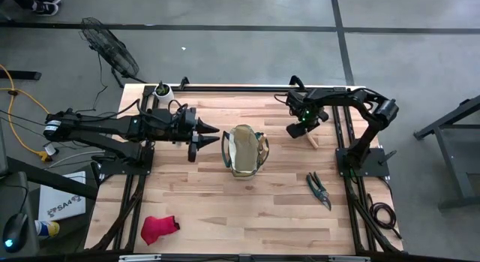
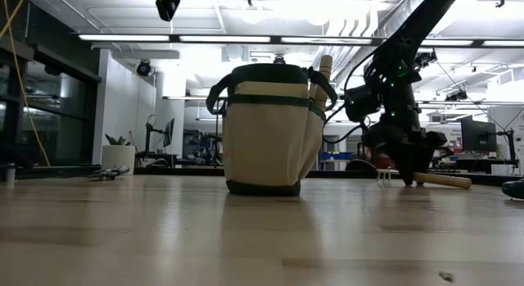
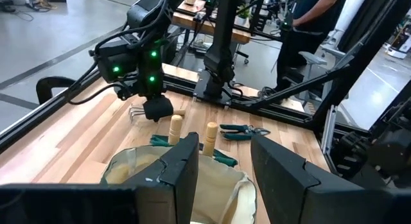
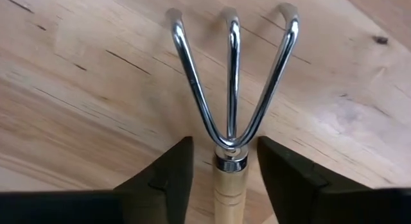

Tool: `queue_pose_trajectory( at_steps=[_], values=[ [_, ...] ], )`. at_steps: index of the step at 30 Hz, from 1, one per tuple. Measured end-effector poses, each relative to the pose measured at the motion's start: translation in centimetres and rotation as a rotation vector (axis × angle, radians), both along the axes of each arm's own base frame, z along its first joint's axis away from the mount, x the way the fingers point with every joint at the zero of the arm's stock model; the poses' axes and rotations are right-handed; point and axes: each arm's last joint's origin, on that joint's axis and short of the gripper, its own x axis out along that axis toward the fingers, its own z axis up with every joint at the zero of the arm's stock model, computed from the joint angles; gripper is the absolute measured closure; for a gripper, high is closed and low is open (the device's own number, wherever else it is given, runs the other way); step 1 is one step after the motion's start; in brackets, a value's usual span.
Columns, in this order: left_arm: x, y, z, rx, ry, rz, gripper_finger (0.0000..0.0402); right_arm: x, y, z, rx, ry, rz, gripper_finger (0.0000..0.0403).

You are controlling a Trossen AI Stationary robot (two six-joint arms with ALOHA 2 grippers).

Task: Pick & Place Garden tools in Gardening bag
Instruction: Put the hand rake into the gardening bag

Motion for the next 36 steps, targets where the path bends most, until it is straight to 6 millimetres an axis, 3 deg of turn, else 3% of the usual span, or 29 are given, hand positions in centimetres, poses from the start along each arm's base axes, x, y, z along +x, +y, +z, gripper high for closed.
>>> queue_pose_trajectory(
  at_steps=[10,17,25,36],
  values=[
    [0.0,0.1,0.0,-0.027,-0.005,0.035,0.0261,0.0,0.0,-0.1,0.004,-0.004,0.015,0.0339],
    [0.0,0.1,0.1,-0.046,-0.013,0.038,0.0261,-0.4,0.4,1.3,0.001,-0.054,-0.004,0.0343],
    [0.1,0.1,0.3,0.002,-0.036,0.019,0.0261,-0.8,1.1,6.5,-0.067,-0.338,-0.093,0.0343],
    [0.1,0.0,2.0,0.321,-0.184,-0.008,0.0261,-1.5,2.1,15.1,-0.148,-1.006,-0.194,0.0343]
  ],
)
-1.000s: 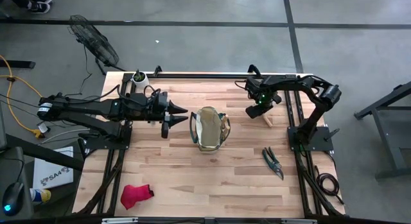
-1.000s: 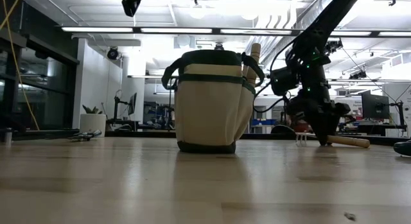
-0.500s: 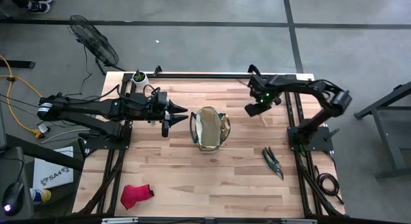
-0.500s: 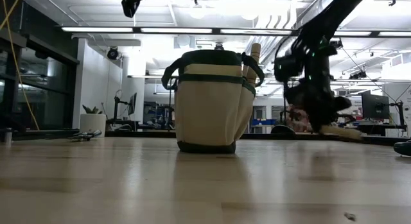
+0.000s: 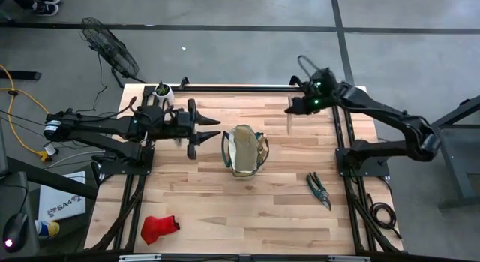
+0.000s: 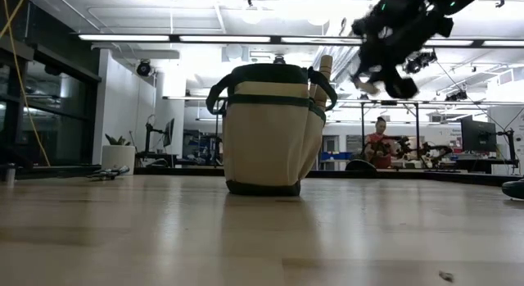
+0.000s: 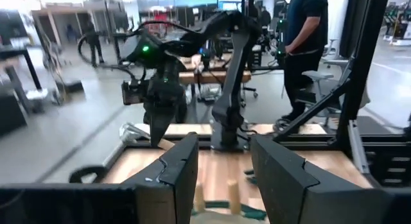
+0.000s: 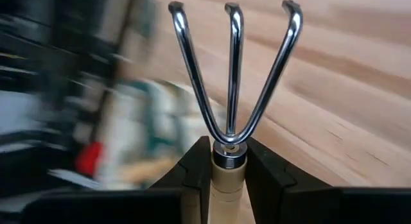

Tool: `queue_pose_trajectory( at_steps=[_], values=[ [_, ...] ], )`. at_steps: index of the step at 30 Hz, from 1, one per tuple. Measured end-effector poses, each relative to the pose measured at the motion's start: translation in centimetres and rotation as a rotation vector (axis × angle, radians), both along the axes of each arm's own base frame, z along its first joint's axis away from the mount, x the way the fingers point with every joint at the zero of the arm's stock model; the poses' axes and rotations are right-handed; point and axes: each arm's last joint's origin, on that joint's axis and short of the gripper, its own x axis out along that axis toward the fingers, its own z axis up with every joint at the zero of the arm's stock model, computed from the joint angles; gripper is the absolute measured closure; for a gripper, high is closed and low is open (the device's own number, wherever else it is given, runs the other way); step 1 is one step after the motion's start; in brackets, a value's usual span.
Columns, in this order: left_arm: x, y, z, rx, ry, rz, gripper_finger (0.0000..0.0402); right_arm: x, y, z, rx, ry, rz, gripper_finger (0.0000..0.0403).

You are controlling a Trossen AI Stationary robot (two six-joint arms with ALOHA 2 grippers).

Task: Pick & Place Garden tools in Gardening bag
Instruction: Put the hand rake into the gardening bag

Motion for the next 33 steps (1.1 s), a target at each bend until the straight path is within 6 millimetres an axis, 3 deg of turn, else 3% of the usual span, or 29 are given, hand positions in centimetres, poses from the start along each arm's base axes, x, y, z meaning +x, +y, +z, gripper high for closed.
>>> queue_pose_trajectory(
  at_steps=[9,15,18,23,33],
  values=[
    [0.2,0.0,0.3,0.211,-0.021,0.017,0.0261,1.6,1.4,5.2,-0.03,-0.449,0.061,0.0343],
    [0.6,0.1,0.7,0.268,-0.039,0.068,0.0261,3.9,2.7,7.1,-0.051,-0.666,0.153,0.0343],
    [0.9,0.1,1.6,0.23,-0.083,0.075,0.0261,4.9,3.5,7.9,-0.155,-0.786,0.227,0.0343],
    [1.5,0.1,2.3,0.108,-0.163,0.077,0.0261,6.6,4.6,8.5,-0.365,-0.945,0.251,0.0343],
    [4.0,0.1,1.5,0.002,-0.25,0.077,0.0261,9.0,6.0,8.5,-0.74,-1.128,0.113,0.0343]
  ],
)
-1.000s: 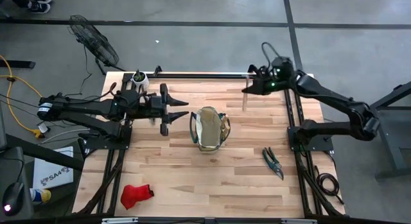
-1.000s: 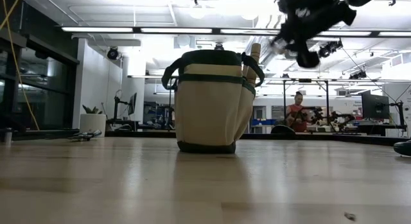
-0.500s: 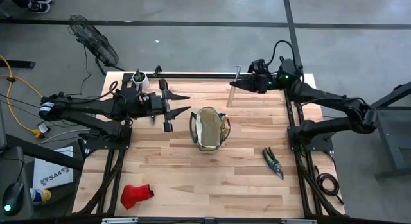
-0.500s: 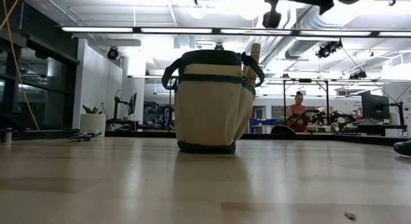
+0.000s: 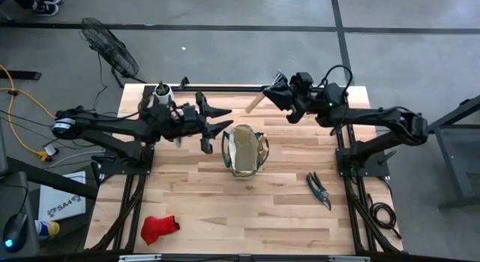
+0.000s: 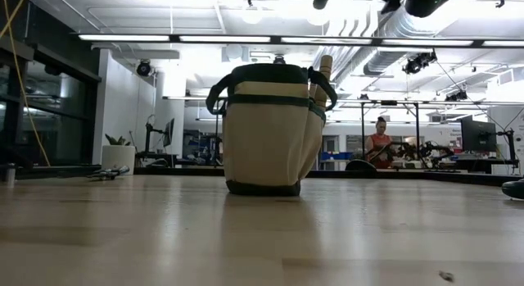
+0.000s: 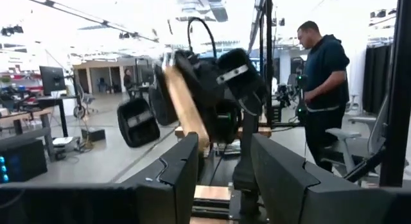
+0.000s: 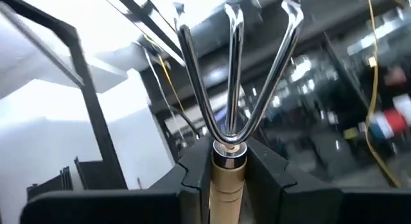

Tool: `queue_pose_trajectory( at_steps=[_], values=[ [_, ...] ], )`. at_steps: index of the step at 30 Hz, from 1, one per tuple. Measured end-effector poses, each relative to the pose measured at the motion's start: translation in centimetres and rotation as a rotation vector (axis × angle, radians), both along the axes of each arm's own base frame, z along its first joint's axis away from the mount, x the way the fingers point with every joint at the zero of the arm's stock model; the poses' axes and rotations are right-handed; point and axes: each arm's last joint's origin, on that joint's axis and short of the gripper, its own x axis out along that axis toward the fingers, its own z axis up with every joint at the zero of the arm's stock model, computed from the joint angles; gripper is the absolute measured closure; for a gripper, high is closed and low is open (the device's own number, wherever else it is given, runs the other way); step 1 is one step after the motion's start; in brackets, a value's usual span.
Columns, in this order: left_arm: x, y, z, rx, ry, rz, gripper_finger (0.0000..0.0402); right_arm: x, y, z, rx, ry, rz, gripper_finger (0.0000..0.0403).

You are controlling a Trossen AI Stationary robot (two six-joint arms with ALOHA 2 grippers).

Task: Pick & Place Garden tools in Gardening bag
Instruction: Put the hand rake into the gardening bag

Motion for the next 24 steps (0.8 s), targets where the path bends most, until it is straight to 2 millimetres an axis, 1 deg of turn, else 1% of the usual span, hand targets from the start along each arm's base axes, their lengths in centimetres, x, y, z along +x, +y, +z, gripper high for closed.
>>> queue_pose_trajectory(
  at_steps=[4,11,16,24],
  values=[
    [1.0,0.0,-0.3,-0.052,-0.046,-0.007,0.0261,0.1,0.6,0.3,-0.064,-0.084,-0.007,0.0343],
    [2.9,0.0,-1.5,-0.132,-0.096,-0.007,0.0261,0.0,1.4,0.7,-0.152,-0.143,-0.036,0.0343],
    [3.7,-0.1,-1.9,-0.183,-0.156,-0.033,0.0261,0.1,1.5,1.3,-0.177,-0.133,-0.01,0.0343],
    [4.0,-0.1,-2.1,-0.242,-0.187,-0.059,0.0261,0.5,1.5,1.7,-0.22,-0.095,-0.012,0.0343]
  ],
)
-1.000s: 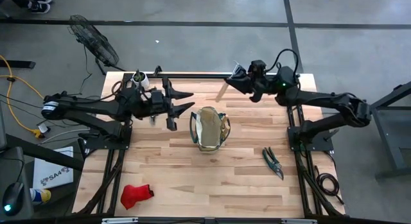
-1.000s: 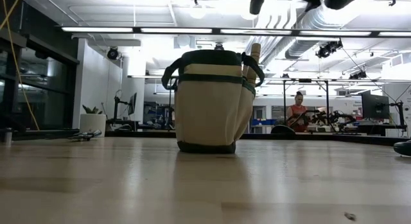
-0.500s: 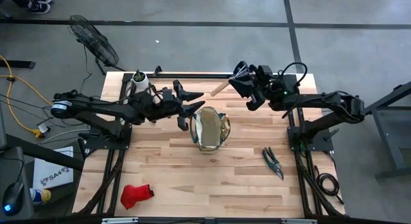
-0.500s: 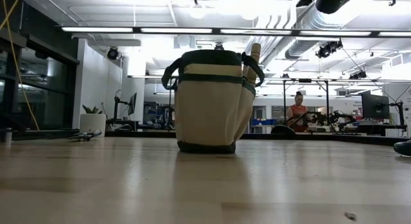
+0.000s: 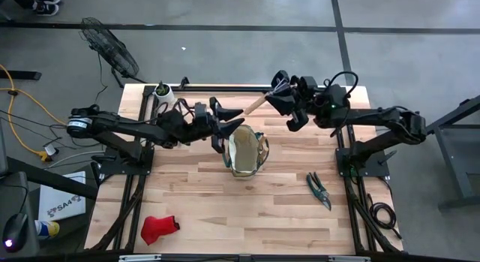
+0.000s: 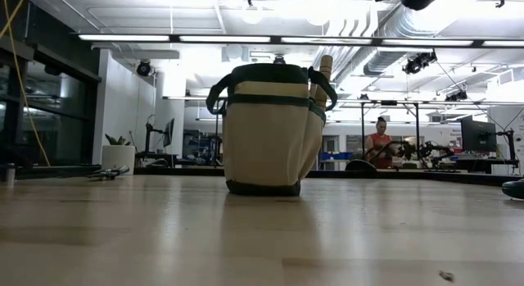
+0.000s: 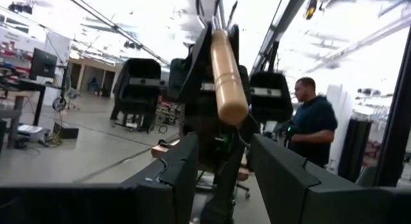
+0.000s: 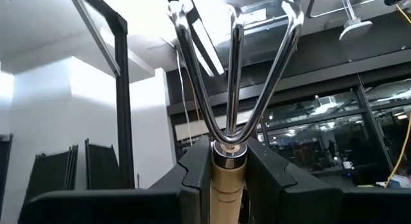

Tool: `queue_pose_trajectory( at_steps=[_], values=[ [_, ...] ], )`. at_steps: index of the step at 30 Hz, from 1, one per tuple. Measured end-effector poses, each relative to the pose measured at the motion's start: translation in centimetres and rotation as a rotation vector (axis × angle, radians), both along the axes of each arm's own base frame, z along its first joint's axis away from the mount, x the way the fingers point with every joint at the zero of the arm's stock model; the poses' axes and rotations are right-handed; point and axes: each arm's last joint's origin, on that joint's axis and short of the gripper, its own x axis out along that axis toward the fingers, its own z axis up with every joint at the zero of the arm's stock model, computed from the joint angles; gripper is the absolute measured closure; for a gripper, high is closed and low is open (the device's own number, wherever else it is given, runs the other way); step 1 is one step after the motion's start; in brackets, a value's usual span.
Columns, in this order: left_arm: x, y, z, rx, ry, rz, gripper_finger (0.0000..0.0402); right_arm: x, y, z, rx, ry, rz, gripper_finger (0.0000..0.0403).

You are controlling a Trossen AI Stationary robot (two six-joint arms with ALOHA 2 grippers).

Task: Pick & Place Garden tools in Gardening bag
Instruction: Put the hand rake into the gardening bag

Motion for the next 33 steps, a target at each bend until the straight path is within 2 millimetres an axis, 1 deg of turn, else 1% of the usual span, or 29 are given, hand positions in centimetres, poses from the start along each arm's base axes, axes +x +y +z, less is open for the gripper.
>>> queue_pose_trajectory(
  at_steps=[6,8,10,19,28,30,33],
  values=[
    [0.1,0.0,-0.1,-0.001,-0.014,-0.011,0.0261,0.7,0.2,-0.1,-0.017,0.077,-0.006,0.0343],
    [0.1,0.0,0.2,-0.001,-0.028,-0.013,0.0261,0.9,0.3,-0.1,-0.023,0.082,-0.013,0.0343],
    [0.2,0.0,0.1,0.0,-0.021,-0.014,0.0261,1.3,0.4,-0.1,-0.026,0.085,-0.007,0.0343],
    [0.3,-0.1,0.3,0.001,-0.018,-0.015,0.0261,3.5,0.7,-0.2,-0.033,0.101,0.028,0.0343],
    [0.3,0.0,0.3,-0.001,-0.018,-0.013,0.0262,3.8,0.6,-0.3,-0.034,0.098,0.027,0.0343],
    [0.3,0.0,0.3,-0.002,-0.019,-0.013,0.0269,3.7,0.5,-0.3,-0.034,0.098,0.024,0.0343],
    [0.3,0.0,0.3,-0.002,-0.019,-0.013,0.0293,3.7,0.4,-0.3,-0.031,0.101,0.025,0.0343]
  ],
)
